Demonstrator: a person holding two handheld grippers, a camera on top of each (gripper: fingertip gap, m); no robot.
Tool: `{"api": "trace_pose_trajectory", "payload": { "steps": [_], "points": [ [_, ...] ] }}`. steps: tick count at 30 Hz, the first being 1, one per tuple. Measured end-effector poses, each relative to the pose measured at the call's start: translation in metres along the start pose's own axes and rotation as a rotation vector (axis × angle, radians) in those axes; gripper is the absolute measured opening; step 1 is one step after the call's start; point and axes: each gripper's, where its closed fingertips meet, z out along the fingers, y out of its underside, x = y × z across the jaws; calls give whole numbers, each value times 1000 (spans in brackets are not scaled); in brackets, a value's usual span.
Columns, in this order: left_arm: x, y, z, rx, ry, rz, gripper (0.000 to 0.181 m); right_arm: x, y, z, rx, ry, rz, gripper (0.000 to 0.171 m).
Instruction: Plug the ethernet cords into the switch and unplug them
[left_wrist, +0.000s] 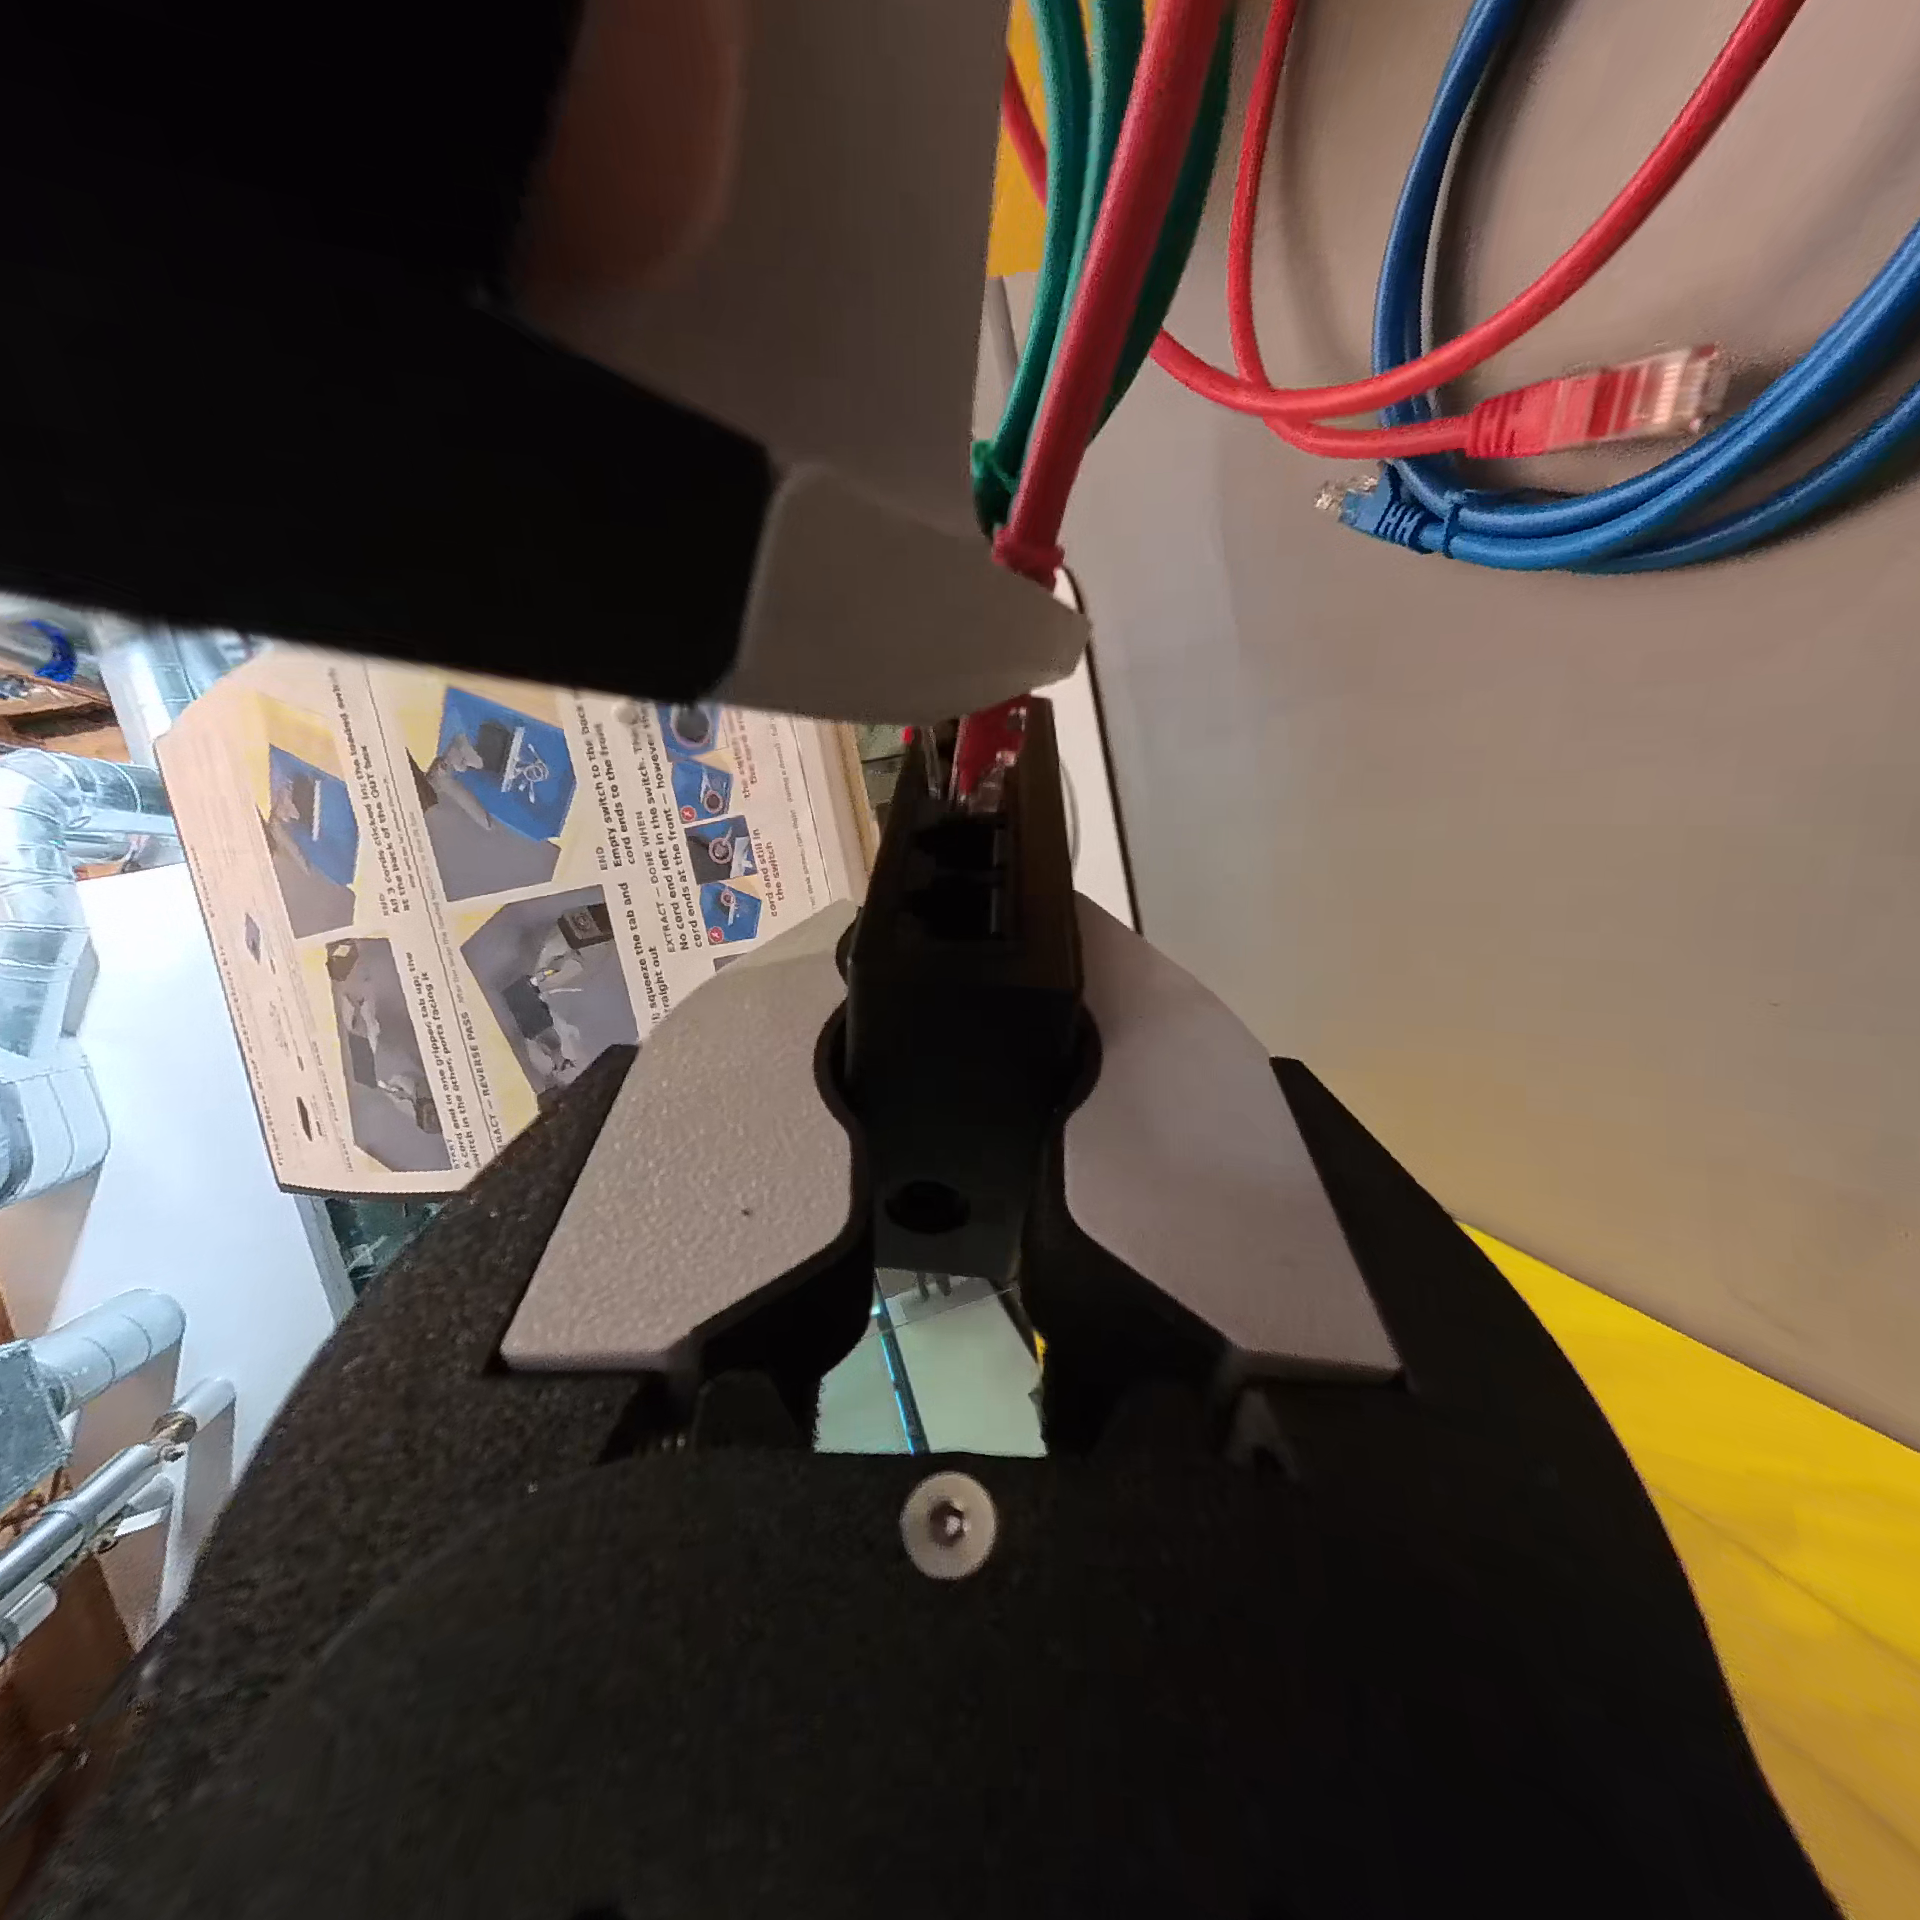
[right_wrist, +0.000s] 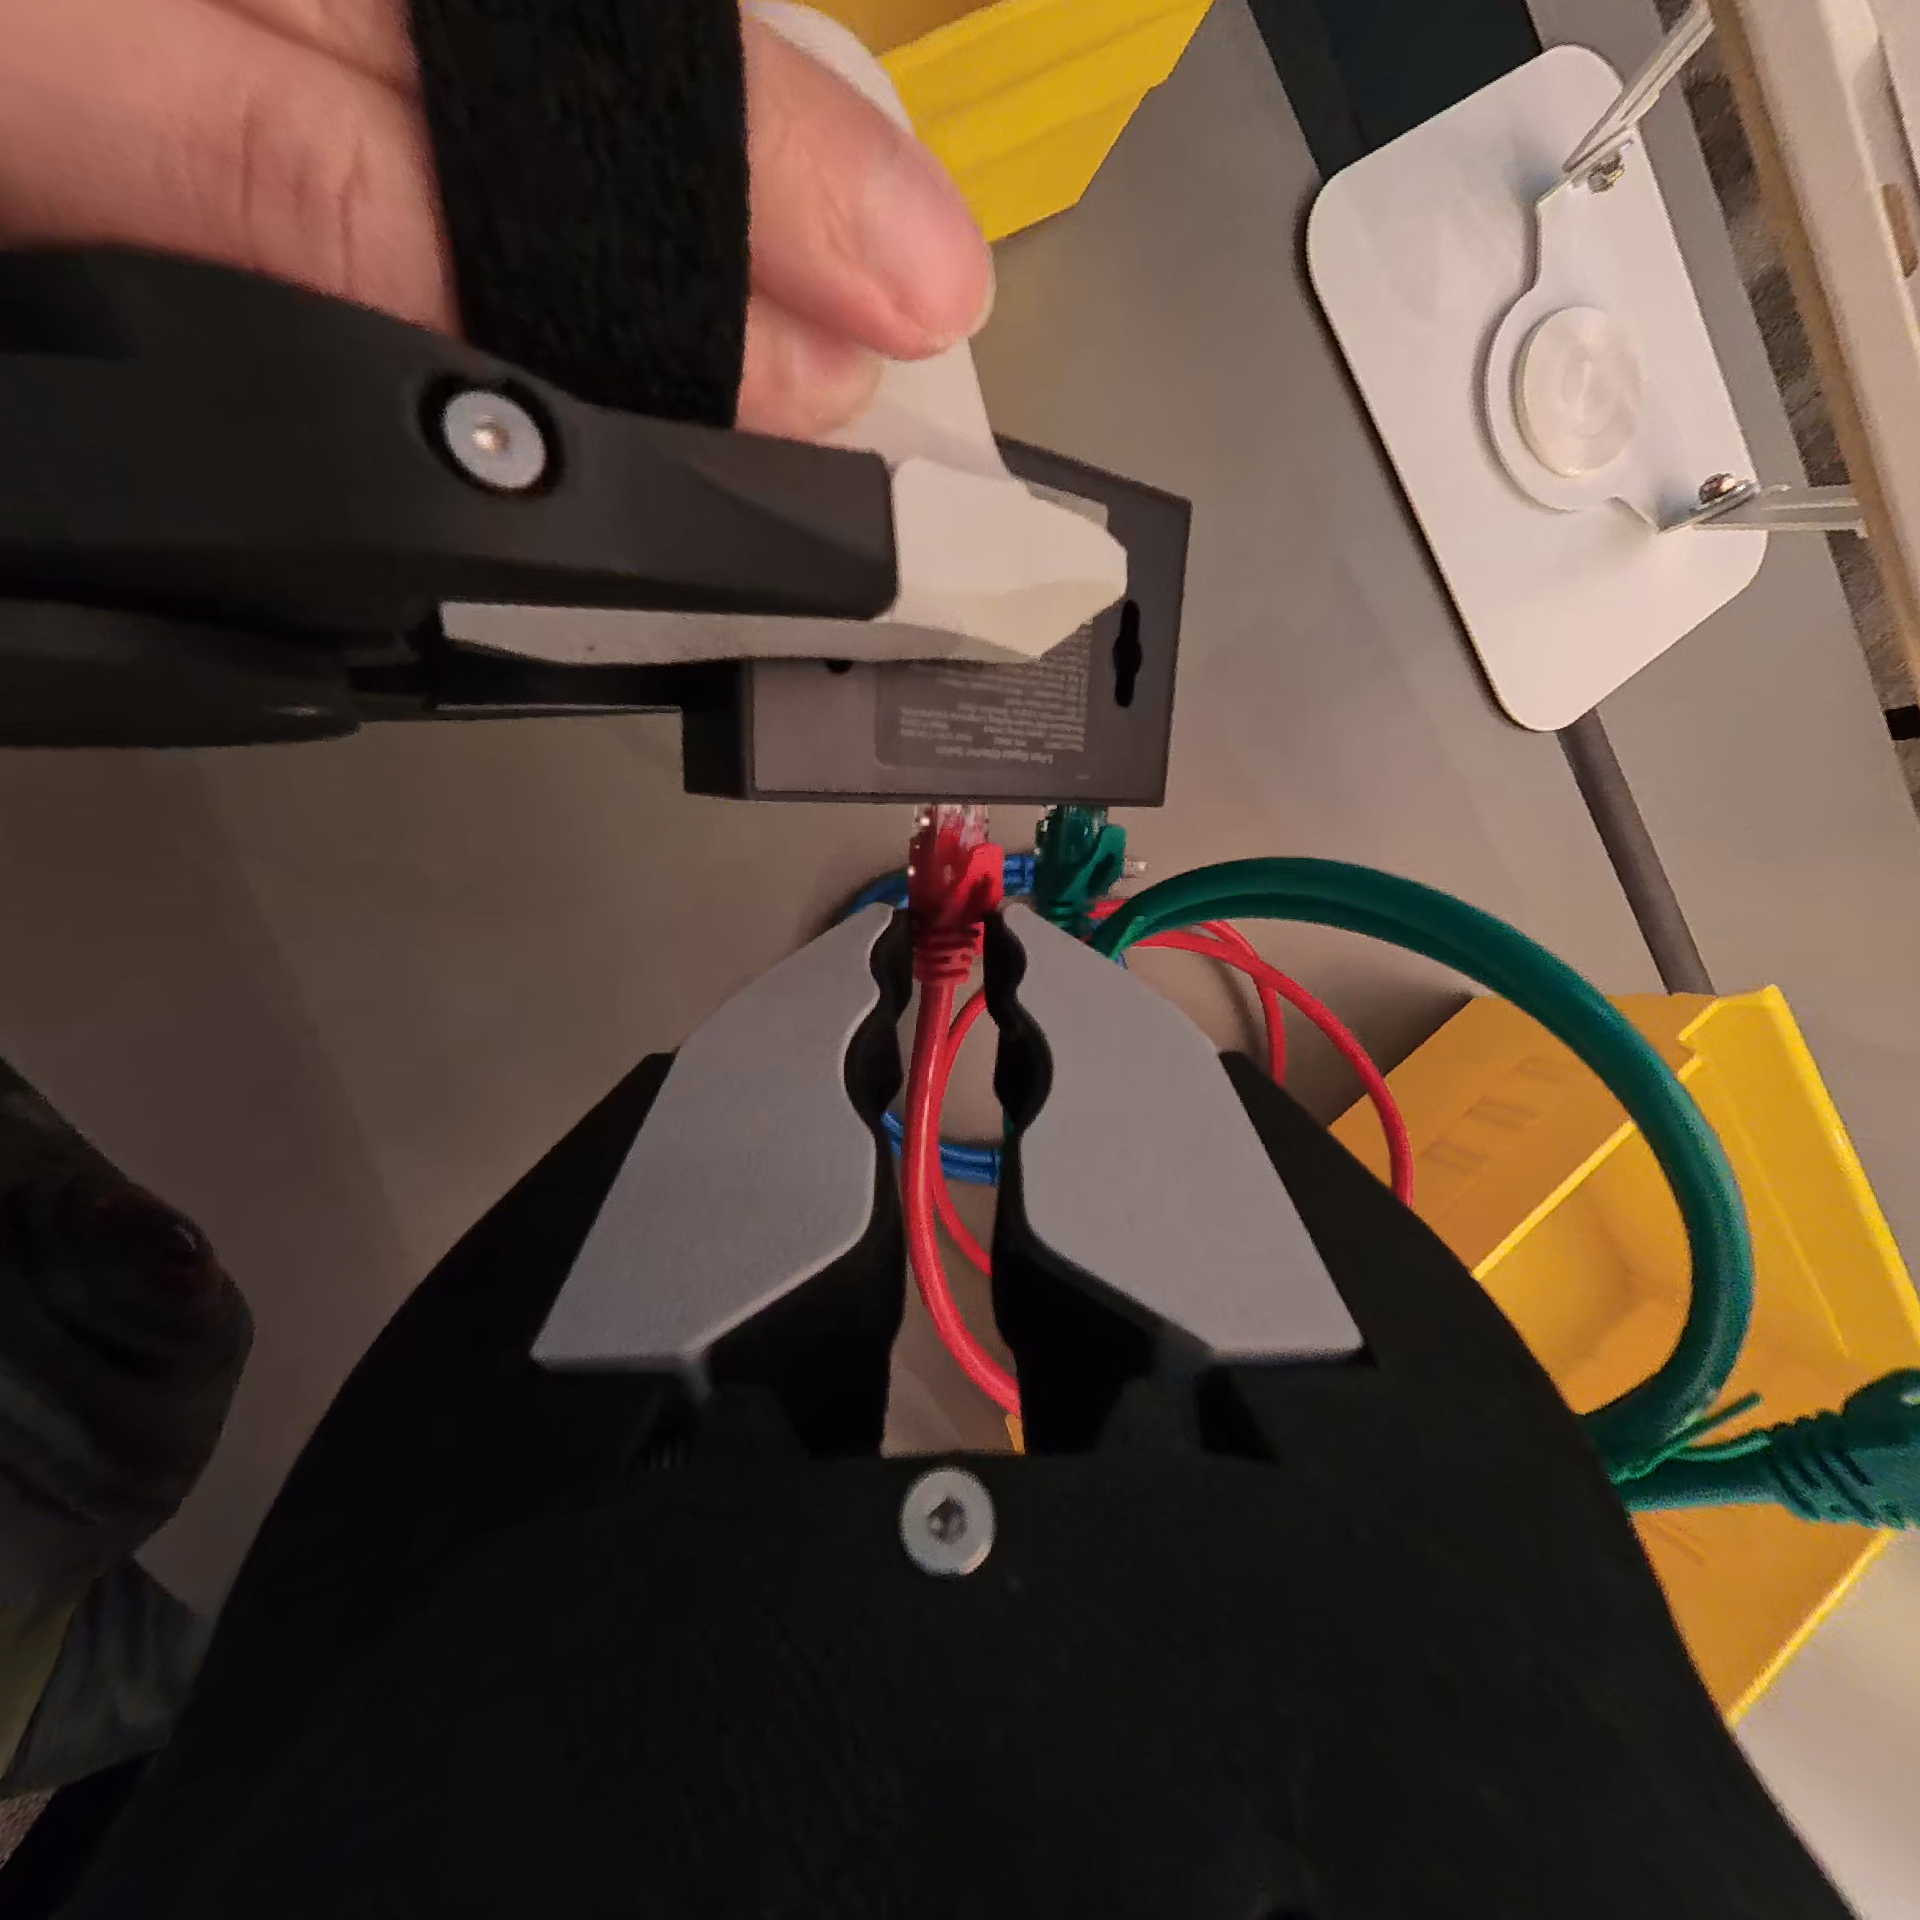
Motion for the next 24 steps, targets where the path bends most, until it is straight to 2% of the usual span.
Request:
{"api": "trace_pose_trajectory", "payload": {
  "steps": [5,11,18,24],
  "points": [
    [-6,6,0,-12,-20,-45,30,3,-8,-4,54,15,30,14],
    [-29,25,-7,-31,-97,-150,30,11,-36,-19,326,-57,97,13],
    [-49,39,-17,-25,-169,-245,30,13,-63,-36,600,-96,54,13],
    [-51,37,-15,-30,-187,-251,30,16,-62,-38,658,18,-34,14]
  ]
}}
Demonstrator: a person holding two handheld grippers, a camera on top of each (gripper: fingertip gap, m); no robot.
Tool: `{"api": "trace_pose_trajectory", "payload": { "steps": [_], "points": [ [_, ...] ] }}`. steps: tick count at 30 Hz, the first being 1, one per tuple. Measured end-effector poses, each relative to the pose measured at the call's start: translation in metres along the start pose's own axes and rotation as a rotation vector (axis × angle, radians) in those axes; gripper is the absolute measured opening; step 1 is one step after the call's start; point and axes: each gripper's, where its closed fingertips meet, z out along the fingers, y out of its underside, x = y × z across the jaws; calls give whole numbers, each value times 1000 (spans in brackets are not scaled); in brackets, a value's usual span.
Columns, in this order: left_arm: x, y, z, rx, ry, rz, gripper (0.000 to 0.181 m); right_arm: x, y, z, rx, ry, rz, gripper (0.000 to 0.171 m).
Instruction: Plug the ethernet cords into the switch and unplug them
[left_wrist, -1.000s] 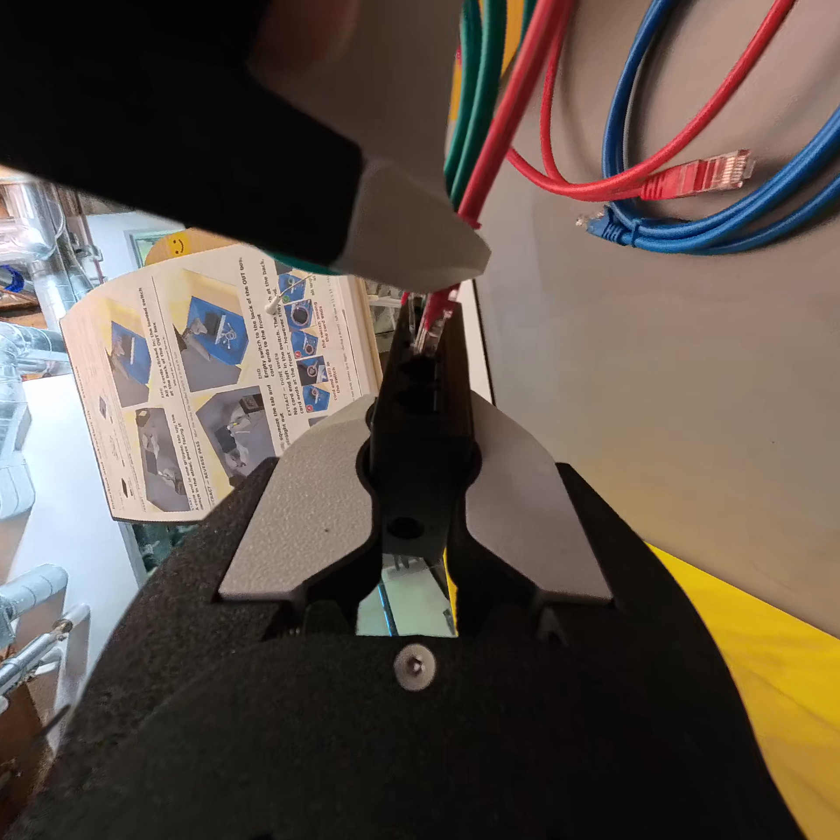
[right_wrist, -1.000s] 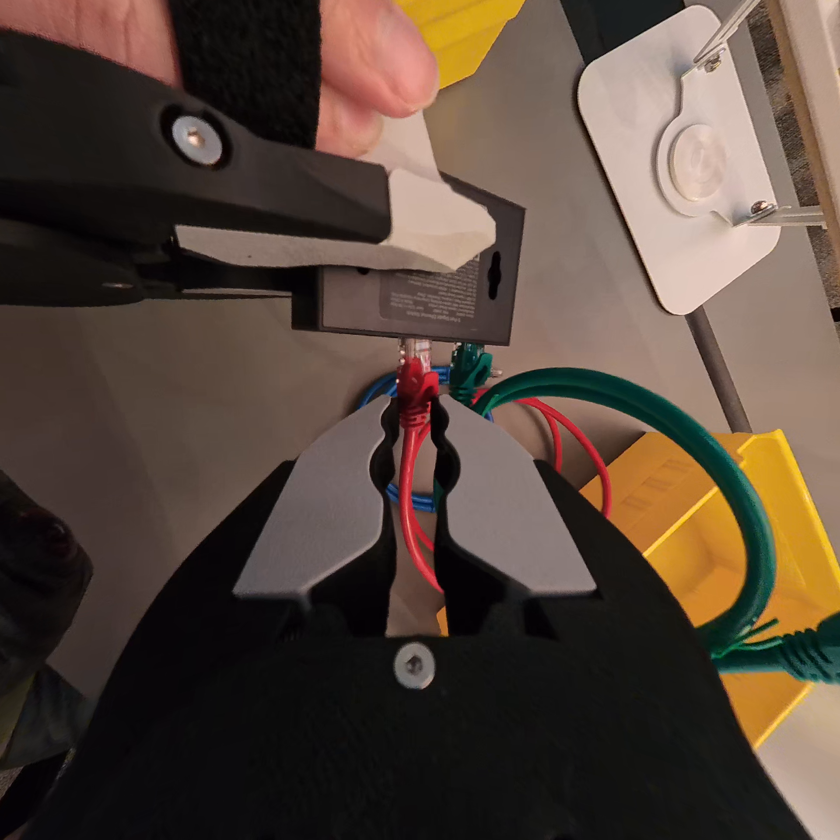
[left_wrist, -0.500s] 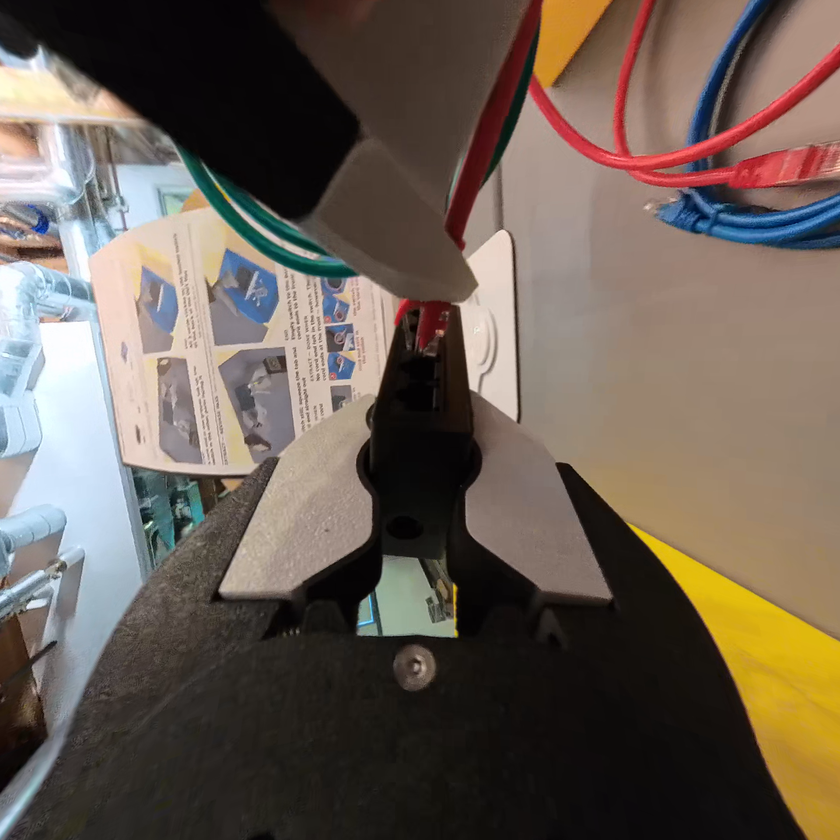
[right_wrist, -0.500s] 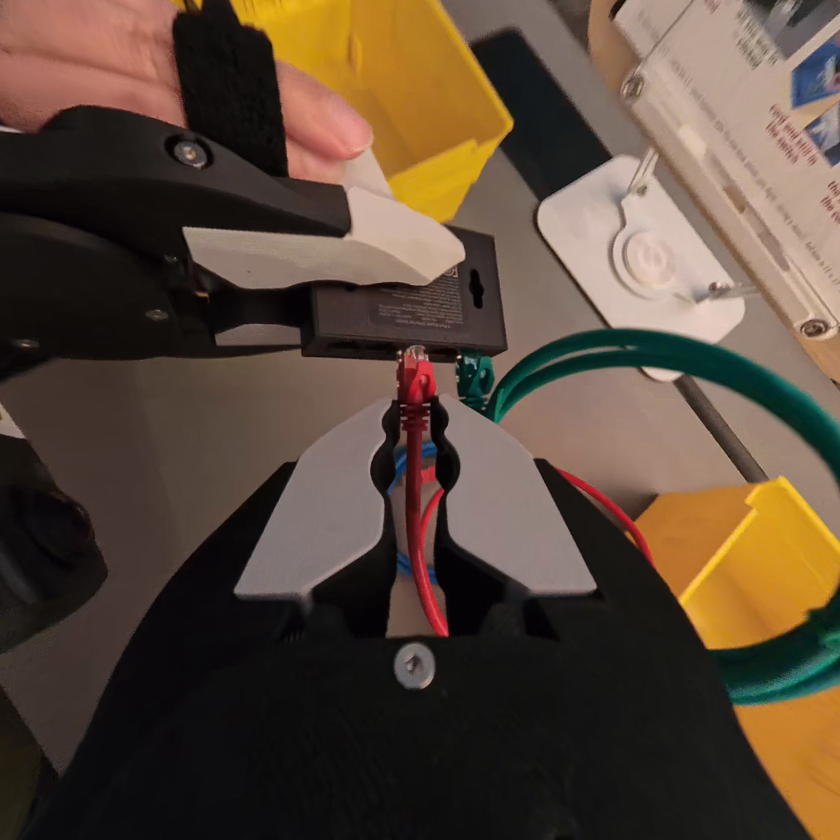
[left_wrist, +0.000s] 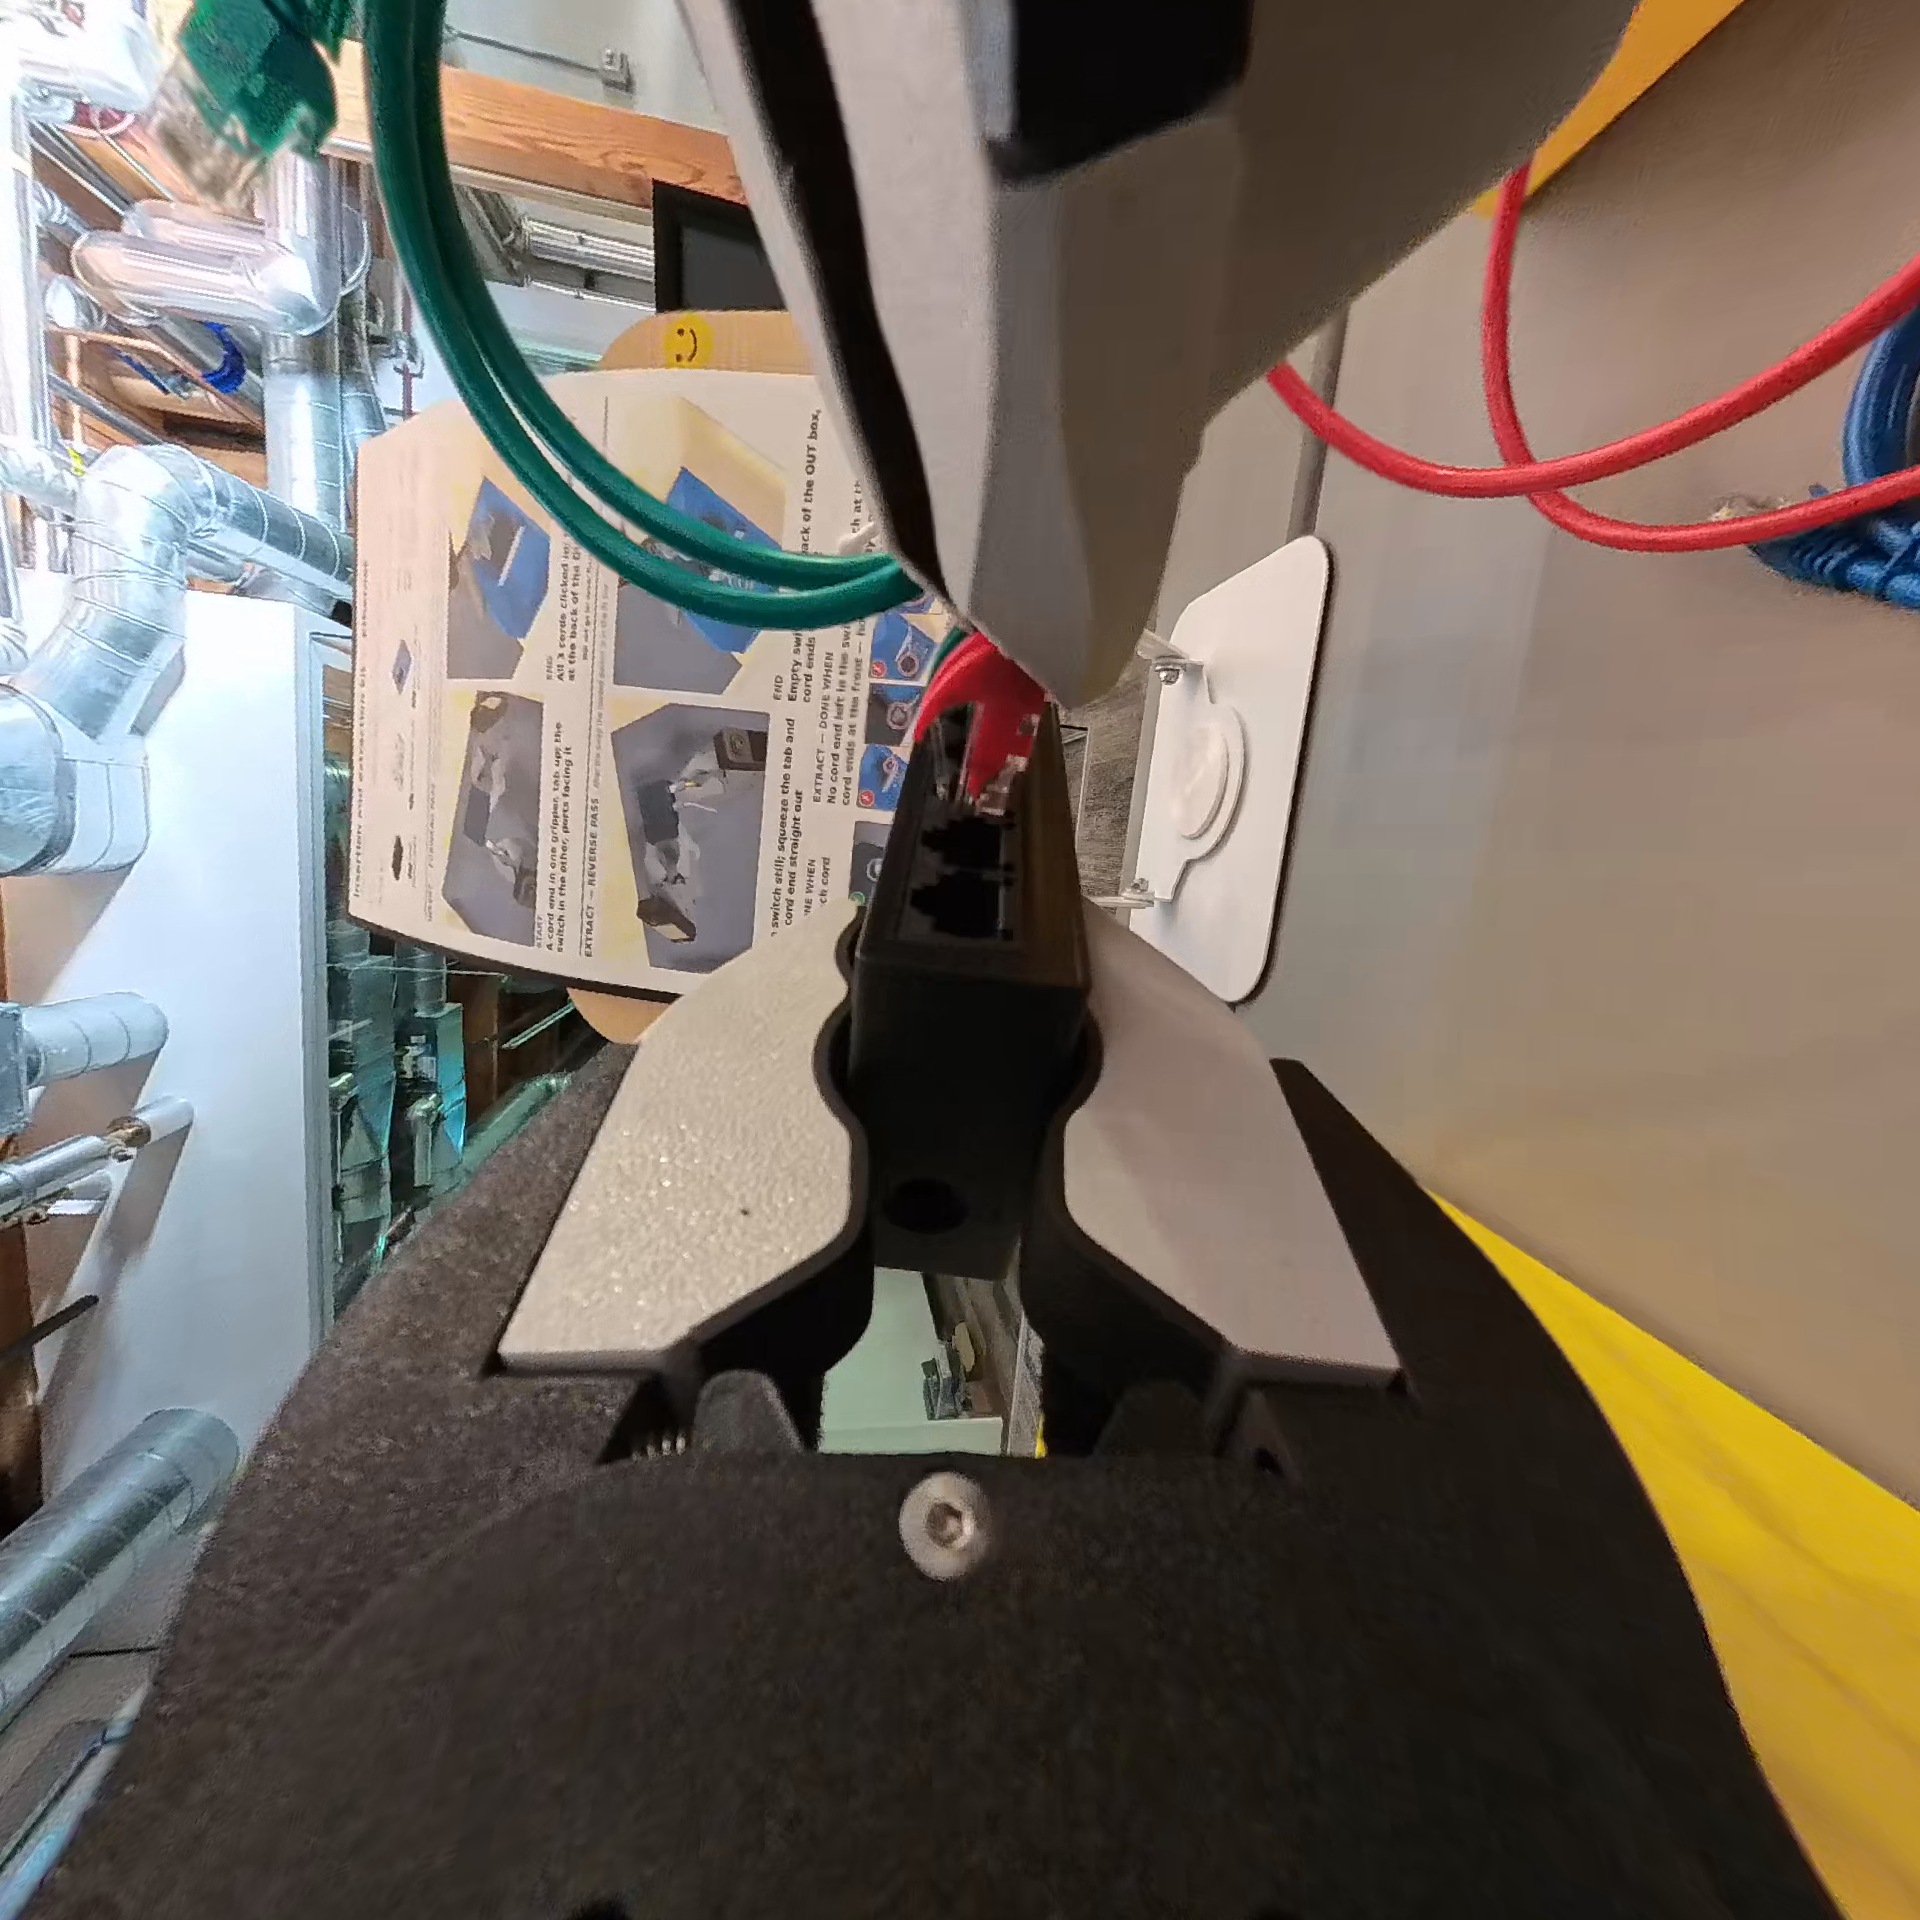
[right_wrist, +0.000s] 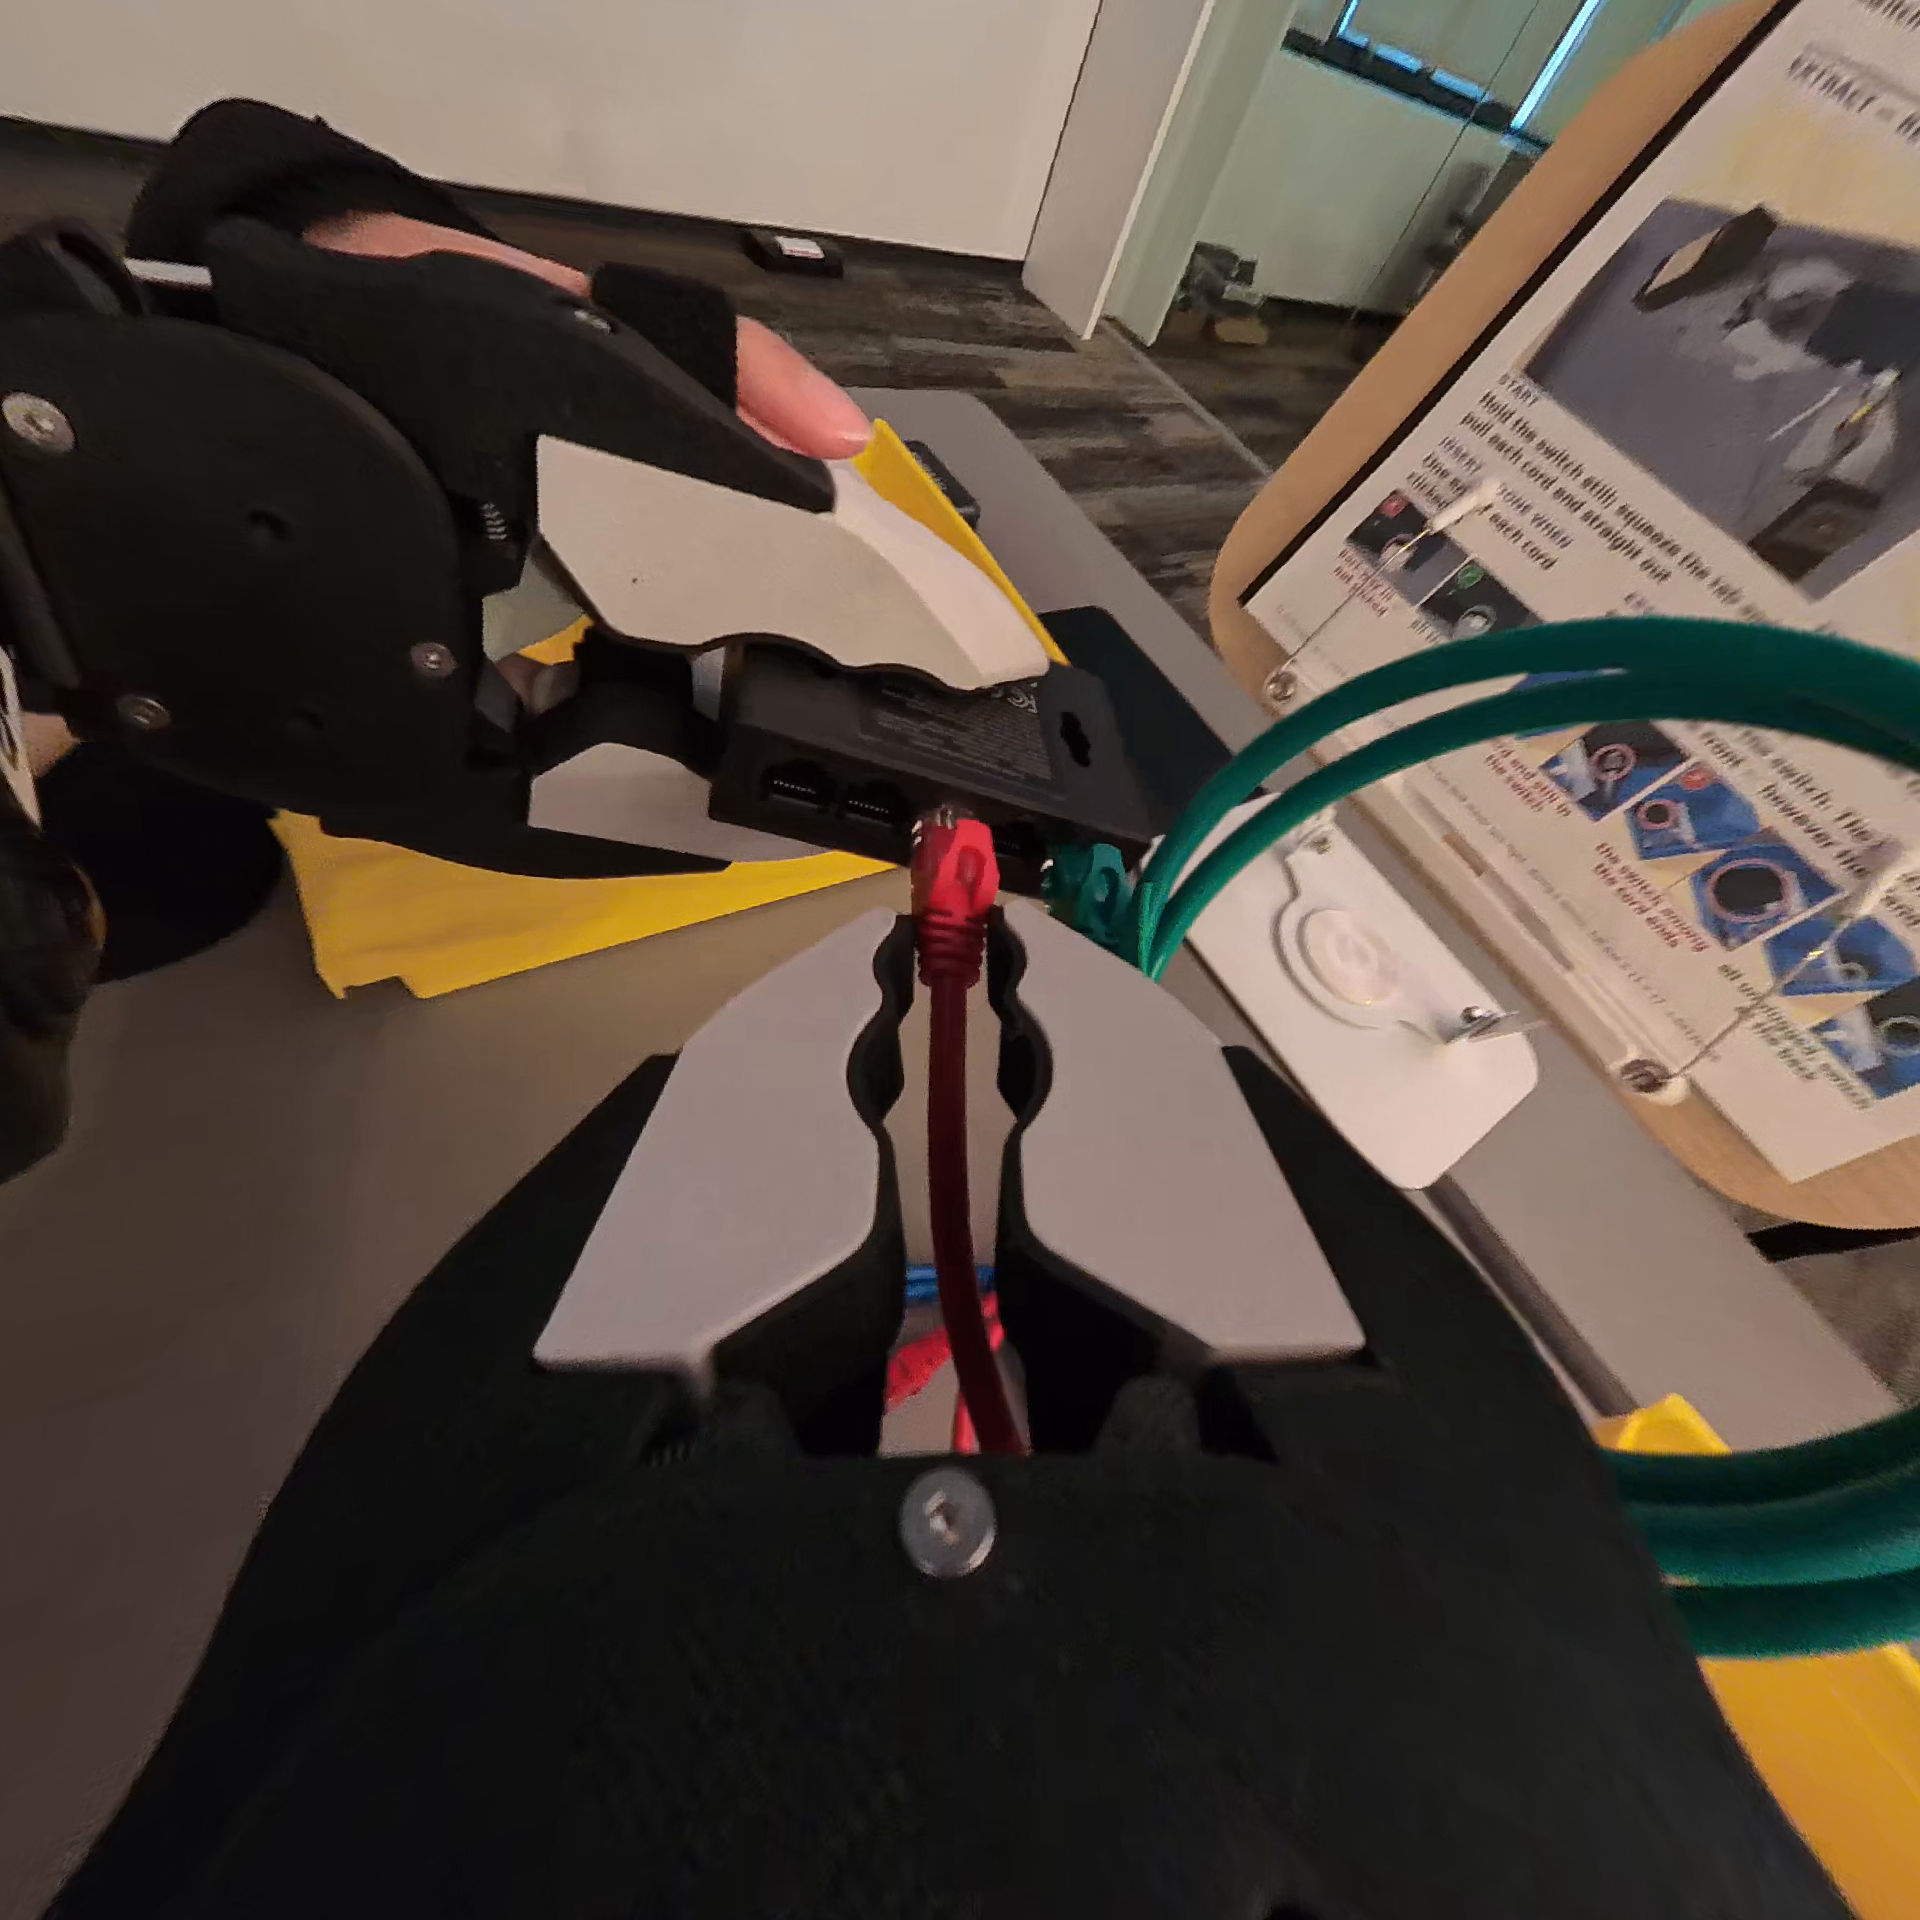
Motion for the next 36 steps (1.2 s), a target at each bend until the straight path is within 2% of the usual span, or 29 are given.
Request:
{"api": "trace_pose_trajectory", "payload": {
  "steps": [8,17,29,34,36],
  "points": [
    [-6,-2,-2,13,-20,-32,31,0,-5,-4,13,42,-112,17],
    [-15,4,-2,-4,-61,-62,30,8,-8,-16,-13,107,-97,16],
    [-20,-1,-4,7,-102,-42,31,4,-11,-17,48,4,50,10],
    [-19,-1,-4,8,-98,-49,30,0,-14,-15,90,-52,93,21],
    [-20,-3,-5,14,-107,-50,30,0,-17,-14,109,-49,104,19]
  ]
}}
